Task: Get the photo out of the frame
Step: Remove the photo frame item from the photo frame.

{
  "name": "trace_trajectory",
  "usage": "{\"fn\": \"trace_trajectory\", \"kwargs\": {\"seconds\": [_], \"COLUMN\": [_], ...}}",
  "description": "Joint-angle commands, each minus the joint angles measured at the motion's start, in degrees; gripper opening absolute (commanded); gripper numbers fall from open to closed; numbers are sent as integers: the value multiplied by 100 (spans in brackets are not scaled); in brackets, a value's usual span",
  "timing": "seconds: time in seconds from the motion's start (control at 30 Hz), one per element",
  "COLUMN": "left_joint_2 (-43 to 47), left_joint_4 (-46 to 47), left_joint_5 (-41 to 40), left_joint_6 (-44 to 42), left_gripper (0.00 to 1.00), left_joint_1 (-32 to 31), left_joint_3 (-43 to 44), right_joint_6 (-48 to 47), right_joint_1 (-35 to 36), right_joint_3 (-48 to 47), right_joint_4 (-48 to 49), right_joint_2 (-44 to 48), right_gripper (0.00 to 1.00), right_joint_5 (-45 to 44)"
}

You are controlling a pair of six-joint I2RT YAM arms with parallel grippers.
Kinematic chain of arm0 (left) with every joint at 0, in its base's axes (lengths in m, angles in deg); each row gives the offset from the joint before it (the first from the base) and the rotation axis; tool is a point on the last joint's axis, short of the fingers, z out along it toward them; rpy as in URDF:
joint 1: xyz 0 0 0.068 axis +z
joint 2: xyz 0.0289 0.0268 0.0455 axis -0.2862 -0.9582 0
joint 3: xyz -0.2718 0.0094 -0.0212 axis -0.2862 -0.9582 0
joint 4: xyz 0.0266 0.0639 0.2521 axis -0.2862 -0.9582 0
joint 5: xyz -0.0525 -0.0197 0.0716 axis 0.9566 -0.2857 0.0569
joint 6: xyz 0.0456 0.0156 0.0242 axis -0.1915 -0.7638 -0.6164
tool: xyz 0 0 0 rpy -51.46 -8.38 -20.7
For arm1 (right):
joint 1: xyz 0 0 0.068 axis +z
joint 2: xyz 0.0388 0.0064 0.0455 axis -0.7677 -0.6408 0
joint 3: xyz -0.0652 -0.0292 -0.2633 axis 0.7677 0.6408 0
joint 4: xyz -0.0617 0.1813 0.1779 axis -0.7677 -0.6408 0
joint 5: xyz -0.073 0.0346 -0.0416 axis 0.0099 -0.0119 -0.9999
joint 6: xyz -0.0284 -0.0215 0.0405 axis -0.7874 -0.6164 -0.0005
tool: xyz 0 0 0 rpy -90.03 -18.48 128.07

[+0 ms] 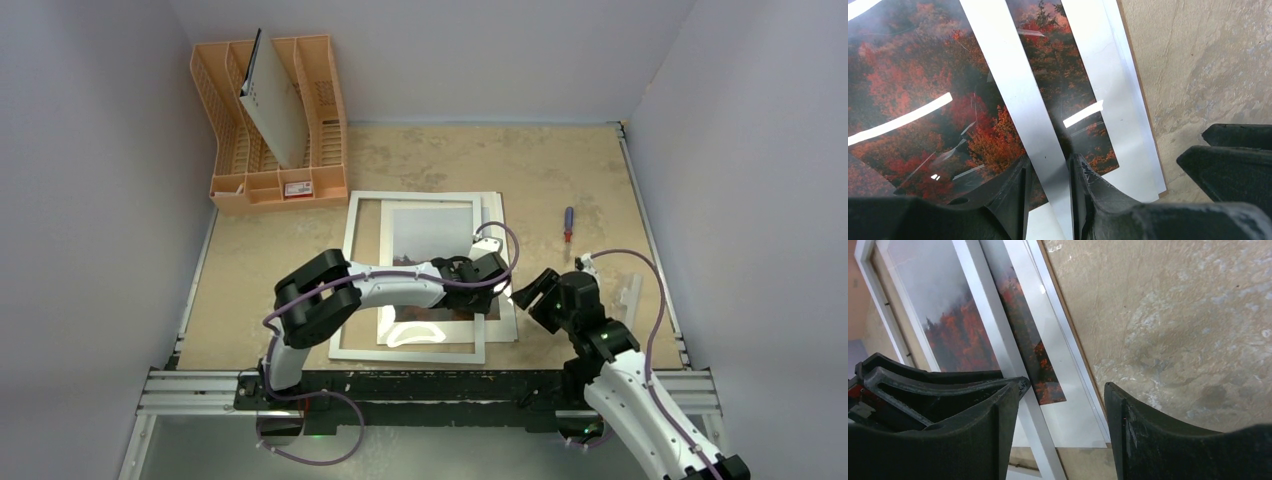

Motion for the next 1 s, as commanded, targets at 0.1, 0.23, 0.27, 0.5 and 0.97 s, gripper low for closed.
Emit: {"fn": "trace_trajectory", "kwargs": {"seconds": [0.1, 0.23, 0.27, 0.5, 0.97], "left_joint_2": [443, 685, 722, 797, 936], "left_joint_4": [-296, -335, -351, -385, -550], "left_joint_5": [-308, -448, -467, -535, -789], "left_joint_6": [-93, -75, -80, -98, -90], "left_gripper": [0, 0, 0, 0, 0], "left_joint_1": [-25, -25, -25, -16, 1], "left_joint_3": [87, -20, -30, -33, -86], "right_joint_6": [-290, -470, -501, -534, -915], "right_joint_1": [-26, -26, -22, -24, -26], "right_joint_3": [275, 330, 319, 361, 418], "right_joint_4": [742, 1046, 1038, 1075, 1721], "right_joint_2": [-227, -586, -661, -898, -1821], "right_gripper": [60, 57, 57, 57, 56], "right_joint_5": [890, 1219, 1214, 1221, 1540]}}
